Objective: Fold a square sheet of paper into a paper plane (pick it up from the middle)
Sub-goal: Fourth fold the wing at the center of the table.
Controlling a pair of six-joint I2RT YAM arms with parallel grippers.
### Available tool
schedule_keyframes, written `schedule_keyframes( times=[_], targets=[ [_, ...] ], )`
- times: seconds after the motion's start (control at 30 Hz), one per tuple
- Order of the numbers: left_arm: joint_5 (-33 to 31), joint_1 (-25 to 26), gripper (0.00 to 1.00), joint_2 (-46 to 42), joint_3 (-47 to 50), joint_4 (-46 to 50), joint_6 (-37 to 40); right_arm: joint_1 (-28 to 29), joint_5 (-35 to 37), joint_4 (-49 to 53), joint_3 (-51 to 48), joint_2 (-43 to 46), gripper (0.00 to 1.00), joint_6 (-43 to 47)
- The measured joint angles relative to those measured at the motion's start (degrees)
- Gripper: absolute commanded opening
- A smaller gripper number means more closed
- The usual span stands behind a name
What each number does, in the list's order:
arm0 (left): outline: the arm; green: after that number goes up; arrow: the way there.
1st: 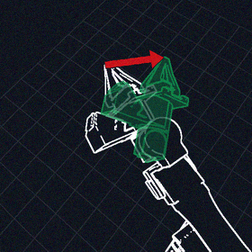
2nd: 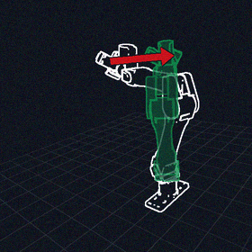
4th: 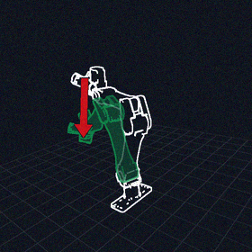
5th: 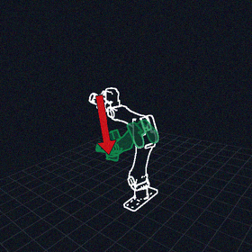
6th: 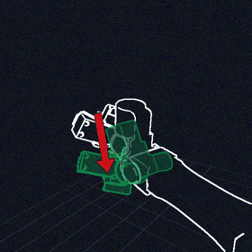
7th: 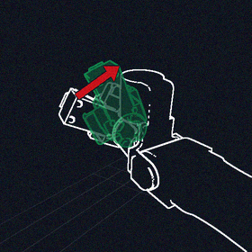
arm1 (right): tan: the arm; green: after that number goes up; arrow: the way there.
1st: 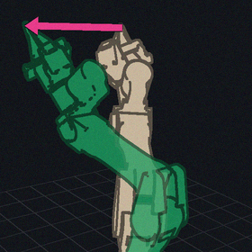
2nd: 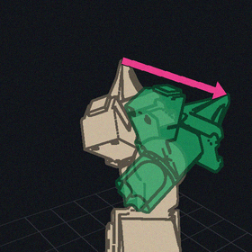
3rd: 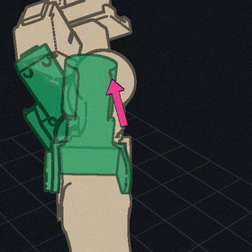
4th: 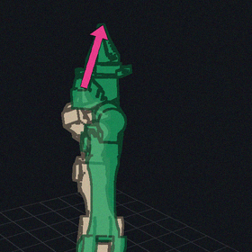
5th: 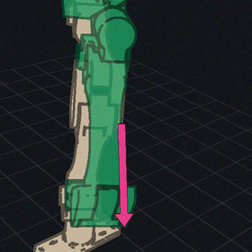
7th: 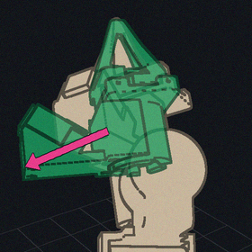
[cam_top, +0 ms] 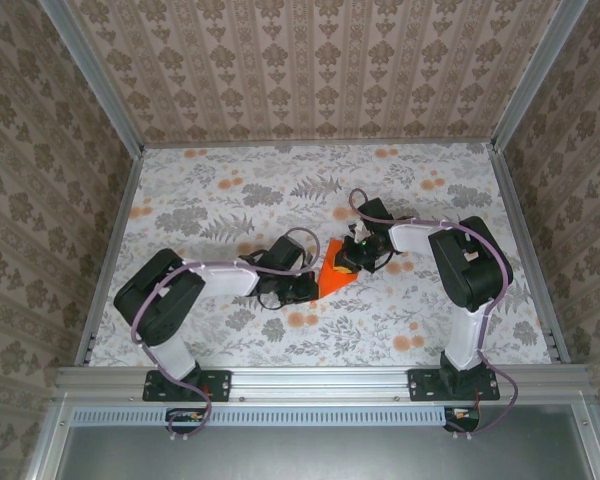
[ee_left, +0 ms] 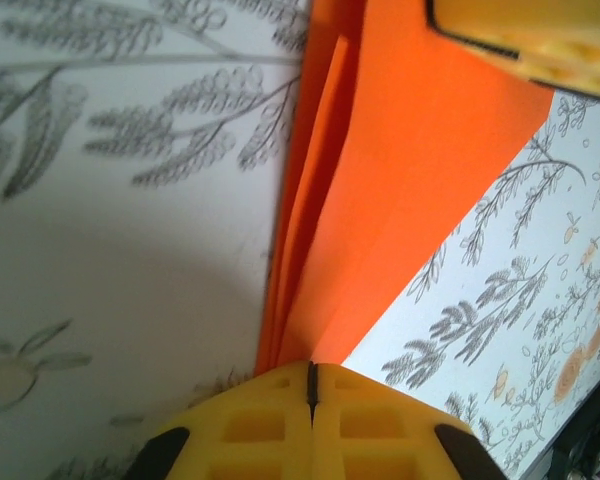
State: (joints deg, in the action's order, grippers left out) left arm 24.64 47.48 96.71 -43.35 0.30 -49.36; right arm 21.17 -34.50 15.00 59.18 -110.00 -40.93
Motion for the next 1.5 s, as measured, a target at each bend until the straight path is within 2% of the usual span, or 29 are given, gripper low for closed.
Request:
schedule_keyframes(
  times=[0.23,0.4,0.6,0.9,1.3,1.5],
  targets=[
    [0.2,-0.02,0.0,-5.97,3.52,3.19,-0.39,0.0,0.0,0.02,0.0,0.0,0.03,0.0],
    [0.07,-0.98,0.0,-9.25,-0.55,4.63,1.2,0.0,0.0,0.0,0.0,0.0,0.03,0.0],
    [0.02,-1.51,0.0,-2.99,-8.83,3.34,2.69,0.0,0.0,0.0,0.0,0.0,0.03,0.0],
    [0.22,-1.51,0.0,5.9,-9.77,3.96,2.89,0.0,-0.02,0.0,0.0,0.0,0.04,0.0],
    [1.09,-1.4,0.0,6.58,-8.87,3.54,3.67,0.0,0.0,0.0,0.0,0.0,0.04,0.0],
    [1.09,-1.22,0.0,2.86,-4.61,3.63,4.87,0.0,0.0,0.04,0.02,0.0,0.04,0.0]
  ],
)
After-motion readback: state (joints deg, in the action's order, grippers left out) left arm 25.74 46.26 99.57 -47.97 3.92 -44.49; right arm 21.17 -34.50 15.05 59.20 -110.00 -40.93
